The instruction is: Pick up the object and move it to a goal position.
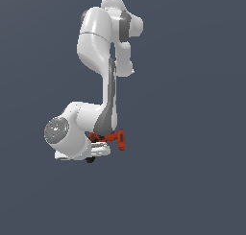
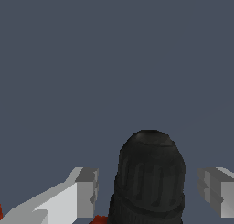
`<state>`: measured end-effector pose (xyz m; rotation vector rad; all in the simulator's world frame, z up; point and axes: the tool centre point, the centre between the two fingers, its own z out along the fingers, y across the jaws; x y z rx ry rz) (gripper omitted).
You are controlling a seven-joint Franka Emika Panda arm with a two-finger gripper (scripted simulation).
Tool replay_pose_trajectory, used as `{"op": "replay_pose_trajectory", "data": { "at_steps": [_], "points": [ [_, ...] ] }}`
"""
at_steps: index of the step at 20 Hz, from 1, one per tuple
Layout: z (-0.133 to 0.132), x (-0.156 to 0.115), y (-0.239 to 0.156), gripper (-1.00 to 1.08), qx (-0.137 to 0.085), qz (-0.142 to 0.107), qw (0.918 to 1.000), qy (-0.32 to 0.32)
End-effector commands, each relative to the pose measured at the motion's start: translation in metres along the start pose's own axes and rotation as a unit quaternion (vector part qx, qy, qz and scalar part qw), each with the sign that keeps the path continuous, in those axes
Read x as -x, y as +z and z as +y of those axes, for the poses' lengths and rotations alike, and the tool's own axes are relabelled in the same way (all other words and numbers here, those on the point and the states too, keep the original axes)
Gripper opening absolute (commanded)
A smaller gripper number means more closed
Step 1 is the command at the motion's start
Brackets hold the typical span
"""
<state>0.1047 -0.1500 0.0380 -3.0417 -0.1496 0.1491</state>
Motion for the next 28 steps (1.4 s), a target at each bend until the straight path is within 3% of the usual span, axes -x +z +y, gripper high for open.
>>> {"op": "replay_pose_trajectory", "data": {
  "at_steps": [1,3,4,18,28],
  "points": [
    [0.000,0.000,0.009,0.68,0.000,0.000,1.0000,0.000],
    [0.000,0.000,0.011,0.68,0.000,0.000,1.0000,0.000],
    [0.000,0.000,0.011,-1.00,0.000,0.000,1.0000,0.000],
    [-0.001,0.001,0.008,-1.00,0.000,0.001,1.0000,0.002],
    [-0.019,0.002,-0.020,-1.00,0.006,0.022,0.9991,0.036]
  ]
}}
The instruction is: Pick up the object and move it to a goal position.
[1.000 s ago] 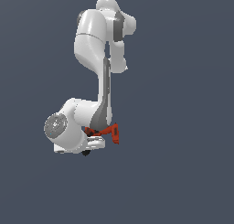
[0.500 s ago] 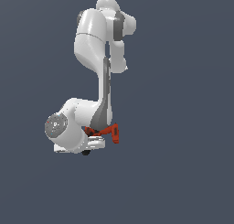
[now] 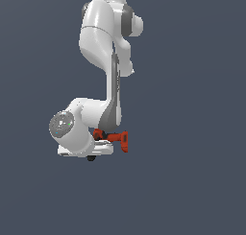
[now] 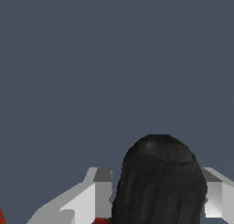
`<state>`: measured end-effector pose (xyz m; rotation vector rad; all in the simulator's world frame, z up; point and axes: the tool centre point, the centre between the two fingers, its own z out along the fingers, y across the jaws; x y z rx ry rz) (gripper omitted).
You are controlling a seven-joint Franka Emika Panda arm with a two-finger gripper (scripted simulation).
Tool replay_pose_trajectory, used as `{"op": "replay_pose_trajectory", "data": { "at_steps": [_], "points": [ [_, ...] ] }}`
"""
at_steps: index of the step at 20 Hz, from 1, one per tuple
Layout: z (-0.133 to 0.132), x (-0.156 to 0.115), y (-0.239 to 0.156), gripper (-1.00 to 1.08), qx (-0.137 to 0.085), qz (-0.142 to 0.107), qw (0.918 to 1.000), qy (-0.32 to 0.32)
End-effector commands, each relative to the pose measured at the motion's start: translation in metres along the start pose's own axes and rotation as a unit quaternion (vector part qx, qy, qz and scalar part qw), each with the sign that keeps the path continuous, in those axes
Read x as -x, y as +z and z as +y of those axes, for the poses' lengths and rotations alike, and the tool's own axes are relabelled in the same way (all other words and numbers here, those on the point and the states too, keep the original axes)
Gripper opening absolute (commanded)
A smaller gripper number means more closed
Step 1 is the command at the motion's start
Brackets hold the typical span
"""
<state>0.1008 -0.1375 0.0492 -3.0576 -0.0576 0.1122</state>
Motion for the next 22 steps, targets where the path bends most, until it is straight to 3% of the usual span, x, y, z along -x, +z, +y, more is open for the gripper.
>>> {"op": "replay_pose_trajectory", "data": {
  "at_steps": [1,10,22],
  "points": [
    [-0.008,-0.002,-0.016,-1.00,0.003,0.012,0.9999,0.012],
    [-0.047,0.000,-0.075,-1.00,0.015,0.055,0.9949,0.084],
    [-0.103,0.001,-0.157,-1.00,0.032,0.114,0.9761,0.182]
  ]
}}
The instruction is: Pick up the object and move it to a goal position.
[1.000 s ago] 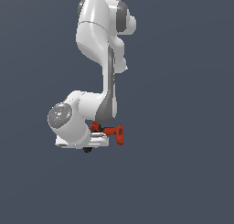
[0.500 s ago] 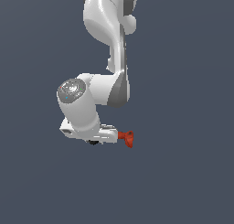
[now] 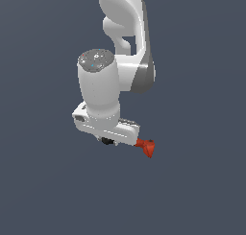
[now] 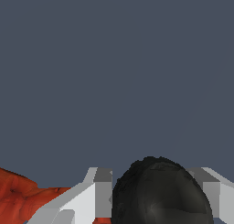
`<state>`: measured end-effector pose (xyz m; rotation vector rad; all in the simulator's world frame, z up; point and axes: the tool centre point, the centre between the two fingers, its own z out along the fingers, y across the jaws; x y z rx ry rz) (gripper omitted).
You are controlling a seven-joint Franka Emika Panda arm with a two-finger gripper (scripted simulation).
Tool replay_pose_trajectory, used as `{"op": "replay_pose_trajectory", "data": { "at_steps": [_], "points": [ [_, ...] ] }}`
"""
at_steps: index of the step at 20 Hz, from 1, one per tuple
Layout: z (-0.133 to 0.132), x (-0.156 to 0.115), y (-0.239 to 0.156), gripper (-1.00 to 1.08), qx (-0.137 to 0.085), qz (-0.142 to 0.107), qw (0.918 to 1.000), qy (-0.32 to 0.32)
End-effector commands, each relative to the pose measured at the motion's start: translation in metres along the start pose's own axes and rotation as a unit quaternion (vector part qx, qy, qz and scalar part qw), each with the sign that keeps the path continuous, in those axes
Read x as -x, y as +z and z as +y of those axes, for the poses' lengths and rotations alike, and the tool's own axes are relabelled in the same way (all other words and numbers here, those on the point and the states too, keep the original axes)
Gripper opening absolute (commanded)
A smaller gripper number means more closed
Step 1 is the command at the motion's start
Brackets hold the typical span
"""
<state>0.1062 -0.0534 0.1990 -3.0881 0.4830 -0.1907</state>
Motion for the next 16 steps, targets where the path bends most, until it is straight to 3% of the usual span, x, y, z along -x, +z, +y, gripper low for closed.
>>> {"op": "replay_pose_trajectory", "data": {
  "at_steps": [1,16],
  "points": [
    [-0.011,-0.002,-0.021,-1.00,0.002,0.016,0.9997,0.020],
    [-0.070,-0.002,-0.110,-1.00,0.023,0.080,0.9885,0.126]
  ]
}}
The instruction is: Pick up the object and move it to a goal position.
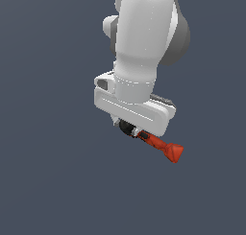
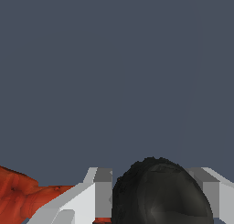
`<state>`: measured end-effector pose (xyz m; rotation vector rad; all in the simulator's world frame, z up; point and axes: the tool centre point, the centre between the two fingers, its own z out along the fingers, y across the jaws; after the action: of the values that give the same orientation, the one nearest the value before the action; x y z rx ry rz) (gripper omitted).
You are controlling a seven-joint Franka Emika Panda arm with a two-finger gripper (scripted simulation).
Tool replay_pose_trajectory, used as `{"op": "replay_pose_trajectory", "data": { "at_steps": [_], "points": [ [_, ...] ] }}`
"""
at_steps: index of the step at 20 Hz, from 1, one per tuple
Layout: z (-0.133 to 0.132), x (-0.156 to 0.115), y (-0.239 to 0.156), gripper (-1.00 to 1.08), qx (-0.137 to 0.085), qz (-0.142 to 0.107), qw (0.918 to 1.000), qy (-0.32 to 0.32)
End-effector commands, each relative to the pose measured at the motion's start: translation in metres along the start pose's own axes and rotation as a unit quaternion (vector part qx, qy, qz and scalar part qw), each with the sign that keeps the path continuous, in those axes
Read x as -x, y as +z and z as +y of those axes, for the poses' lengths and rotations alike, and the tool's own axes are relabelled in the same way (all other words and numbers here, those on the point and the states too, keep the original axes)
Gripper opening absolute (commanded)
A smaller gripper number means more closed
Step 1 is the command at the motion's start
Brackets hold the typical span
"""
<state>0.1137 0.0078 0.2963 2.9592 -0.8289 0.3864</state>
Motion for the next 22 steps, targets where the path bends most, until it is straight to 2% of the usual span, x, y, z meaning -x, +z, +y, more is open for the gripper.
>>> {"op": "replay_pose_trajectory", "data": {
  "at_steps": [1,12,22],
  "points": [
    [-0.010,-0.002,-0.020,-1.00,0.001,0.014,0.9997,0.019],
    [-0.046,-0.003,-0.073,-1.00,0.016,0.052,0.9952,0.081],
    [-0.059,-0.004,-0.091,-1.00,0.022,0.065,0.9924,0.102]
  ]
}}
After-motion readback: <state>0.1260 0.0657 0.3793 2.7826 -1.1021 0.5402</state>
